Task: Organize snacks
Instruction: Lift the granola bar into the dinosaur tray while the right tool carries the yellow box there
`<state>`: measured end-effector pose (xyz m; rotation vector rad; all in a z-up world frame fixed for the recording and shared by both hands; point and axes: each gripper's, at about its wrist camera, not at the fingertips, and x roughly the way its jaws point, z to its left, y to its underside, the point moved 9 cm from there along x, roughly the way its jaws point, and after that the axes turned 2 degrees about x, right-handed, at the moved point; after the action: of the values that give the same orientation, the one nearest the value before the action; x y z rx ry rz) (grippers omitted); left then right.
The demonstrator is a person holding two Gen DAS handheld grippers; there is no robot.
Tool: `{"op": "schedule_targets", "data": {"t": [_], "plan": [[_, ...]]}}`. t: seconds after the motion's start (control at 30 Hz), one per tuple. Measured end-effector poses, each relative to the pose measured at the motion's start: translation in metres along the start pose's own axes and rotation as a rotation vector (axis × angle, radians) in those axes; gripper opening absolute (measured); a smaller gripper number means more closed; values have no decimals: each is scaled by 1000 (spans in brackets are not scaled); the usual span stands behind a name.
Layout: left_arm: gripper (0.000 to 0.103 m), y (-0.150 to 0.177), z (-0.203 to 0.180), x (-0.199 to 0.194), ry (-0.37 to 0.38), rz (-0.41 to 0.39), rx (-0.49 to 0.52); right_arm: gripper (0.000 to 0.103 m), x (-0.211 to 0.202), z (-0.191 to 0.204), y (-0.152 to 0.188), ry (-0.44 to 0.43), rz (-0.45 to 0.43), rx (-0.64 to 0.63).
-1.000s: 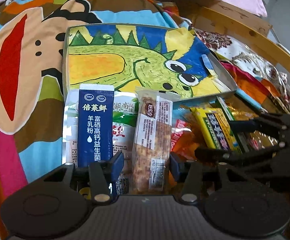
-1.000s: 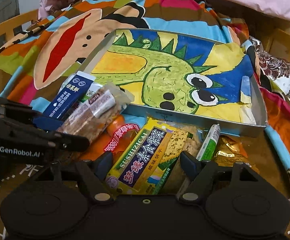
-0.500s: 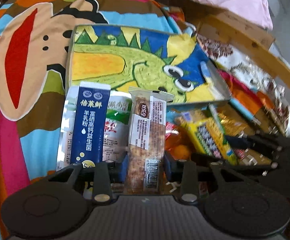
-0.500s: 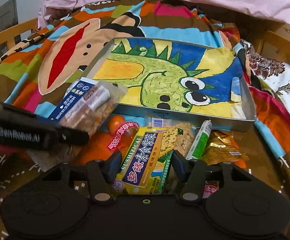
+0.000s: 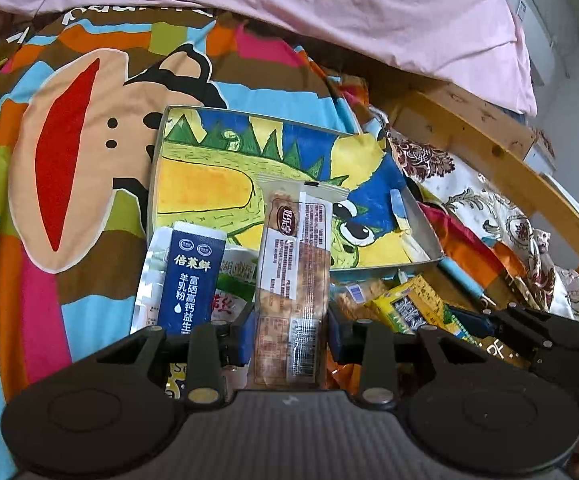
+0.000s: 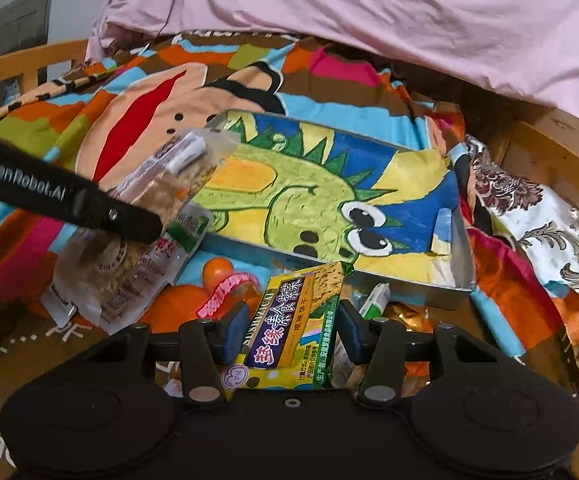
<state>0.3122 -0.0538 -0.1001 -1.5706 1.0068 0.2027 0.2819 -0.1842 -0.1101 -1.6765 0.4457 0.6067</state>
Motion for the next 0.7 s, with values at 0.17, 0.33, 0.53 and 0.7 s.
{"op": "schedule_targets", "data": {"t": [0.17,0.33,0.53,0.7], "plan": [[39,4,2,4,-5,11,3,50,5,2,4,6,20,-8],[39,2,4,4,-3,-3,-1,50,2,5,-1,40,-17,-62],[39,-11,6,5,-17,-39,4,50,-1,10,-13,77,-102,-137],[39,-55,10,8,-50,-149,3,50,11,5,-51,79,-211,-141]]}}
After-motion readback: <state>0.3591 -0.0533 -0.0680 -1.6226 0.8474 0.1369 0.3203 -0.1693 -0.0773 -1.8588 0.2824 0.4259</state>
